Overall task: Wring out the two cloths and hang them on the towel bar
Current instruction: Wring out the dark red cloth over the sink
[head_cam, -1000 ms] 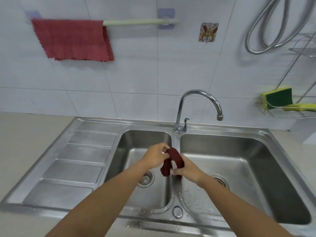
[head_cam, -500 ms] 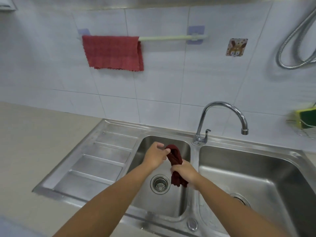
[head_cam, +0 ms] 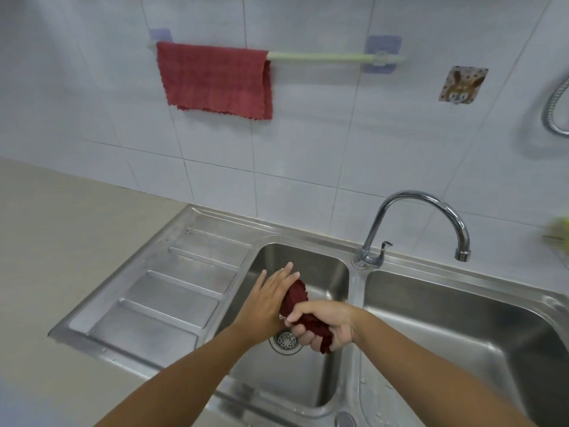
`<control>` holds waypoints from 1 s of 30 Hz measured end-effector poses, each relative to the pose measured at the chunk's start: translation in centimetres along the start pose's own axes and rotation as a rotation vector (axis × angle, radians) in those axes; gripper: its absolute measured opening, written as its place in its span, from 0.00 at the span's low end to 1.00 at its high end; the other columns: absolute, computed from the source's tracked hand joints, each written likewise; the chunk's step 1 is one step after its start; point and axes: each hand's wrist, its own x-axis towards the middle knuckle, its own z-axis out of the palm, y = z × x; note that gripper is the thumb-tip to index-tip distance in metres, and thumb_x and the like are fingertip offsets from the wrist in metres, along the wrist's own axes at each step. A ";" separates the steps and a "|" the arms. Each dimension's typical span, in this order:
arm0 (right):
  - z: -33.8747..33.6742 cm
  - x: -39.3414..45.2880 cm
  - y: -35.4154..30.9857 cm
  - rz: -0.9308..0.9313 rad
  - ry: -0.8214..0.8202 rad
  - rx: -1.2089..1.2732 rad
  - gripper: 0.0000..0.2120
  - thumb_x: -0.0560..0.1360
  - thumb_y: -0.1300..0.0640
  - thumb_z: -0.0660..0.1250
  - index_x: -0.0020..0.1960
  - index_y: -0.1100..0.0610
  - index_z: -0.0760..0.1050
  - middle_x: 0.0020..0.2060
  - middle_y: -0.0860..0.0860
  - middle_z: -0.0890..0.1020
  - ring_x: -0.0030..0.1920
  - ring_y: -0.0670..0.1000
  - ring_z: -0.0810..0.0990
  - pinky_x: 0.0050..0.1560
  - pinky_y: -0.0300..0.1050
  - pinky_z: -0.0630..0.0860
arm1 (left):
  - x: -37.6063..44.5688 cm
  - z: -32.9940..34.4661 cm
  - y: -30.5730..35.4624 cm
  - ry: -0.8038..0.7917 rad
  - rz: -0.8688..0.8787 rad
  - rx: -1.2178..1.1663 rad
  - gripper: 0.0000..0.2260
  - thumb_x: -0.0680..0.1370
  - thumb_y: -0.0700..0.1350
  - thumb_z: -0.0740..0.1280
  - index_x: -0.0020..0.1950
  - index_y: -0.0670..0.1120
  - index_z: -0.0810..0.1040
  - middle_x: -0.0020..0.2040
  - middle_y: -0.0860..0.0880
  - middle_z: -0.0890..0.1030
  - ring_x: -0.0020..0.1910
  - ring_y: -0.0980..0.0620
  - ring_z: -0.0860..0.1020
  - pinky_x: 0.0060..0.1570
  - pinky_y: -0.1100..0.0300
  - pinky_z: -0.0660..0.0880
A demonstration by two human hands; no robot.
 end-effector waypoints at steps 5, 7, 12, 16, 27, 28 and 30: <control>-1.5 0.7 -0.7 0.117 0.046 -0.081 0.06 0.75 0.53 0.65 0.40 0.53 0.74 0.26 0.45 0.72 0.23 0.41 0.69 0.19 0.29 0.64 | 2.5 -1.1 0.1 -0.104 -0.022 -0.073 0.11 0.77 0.48 0.63 0.57 0.46 0.73 0.51 0.49 0.79 0.47 0.51 0.78 0.47 0.56 0.77; -1.8 0.9 -0.8 0.162 0.200 -0.204 0.09 0.74 0.53 0.67 0.37 0.52 0.72 0.25 0.45 0.72 0.21 0.41 0.67 0.19 0.31 0.62 | 3.1 -1.1 -0.3 -0.216 0.004 0.059 0.06 0.77 0.46 0.63 0.52 0.45 0.72 0.46 0.48 0.78 0.41 0.49 0.77 0.40 0.53 0.77; -1.2 2.2 -0.4 0.018 0.681 -0.691 0.09 0.65 0.55 0.72 0.33 0.54 0.72 0.27 0.49 0.73 0.22 0.46 0.69 0.21 0.34 0.63 | 3.9 -0.3 -0.8 -0.390 -0.008 0.169 0.08 0.75 0.47 0.66 0.50 0.46 0.69 0.47 0.48 0.77 0.42 0.49 0.77 0.36 0.55 0.73; -1.3 3.5 -0.1 -0.043 0.859 -1.010 0.06 0.65 0.53 0.68 0.40 0.54 0.76 0.34 0.49 0.79 0.34 0.51 0.78 0.32 0.40 0.72 | 3.9 -0.2 -0.7 -0.450 -0.035 0.118 0.10 0.74 0.47 0.67 0.51 0.46 0.70 0.48 0.48 0.78 0.43 0.50 0.75 0.37 0.57 0.70; -2.6 3.8 -0.4 -0.044 1.066 -1.679 0.10 0.76 0.55 0.60 0.48 0.56 0.79 0.40 0.52 0.82 0.35 0.54 0.76 0.36 0.44 0.73 | 4.3 0.8 -0.2 -0.528 -0.108 0.195 0.13 0.76 0.50 0.66 0.55 0.44 0.70 0.48 0.44 0.81 0.44 0.44 0.79 0.39 0.54 0.72; -2.7 3.7 -0.4 -0.051 1.068 -1.707 0.10 0.76 0.55 0.60 0.47 0.56 0.79 0.40 0.52 0.82 0.35 0.54 0.75 0.36 0.45 0.72 | 4.5 0.9 0.0 -0.529 -0.122 0.223 0.12 0.77 0.49 0.64 0.54 0.43 0.71 0.47 0.43 0.81 0.43 0.43 0.80 0.38 0.55 0.71; -2.8 3.5 -0.4 -0.063 1.064 -1.753 0.10 0.77 0.57 0.59 0.46 0.56 0.78 0.39 0.52 0.81 0.35 0.55 0.75 0.36 0.45 0.72 | 5.0 0.9 0.6 -0.546 -0.156 0.252 0.10 0.77 0.48 0.62 0.51 0.42 0.75 0.44 0.44 0.81 0.39 0.44 0.78 0.36 0.56 0.71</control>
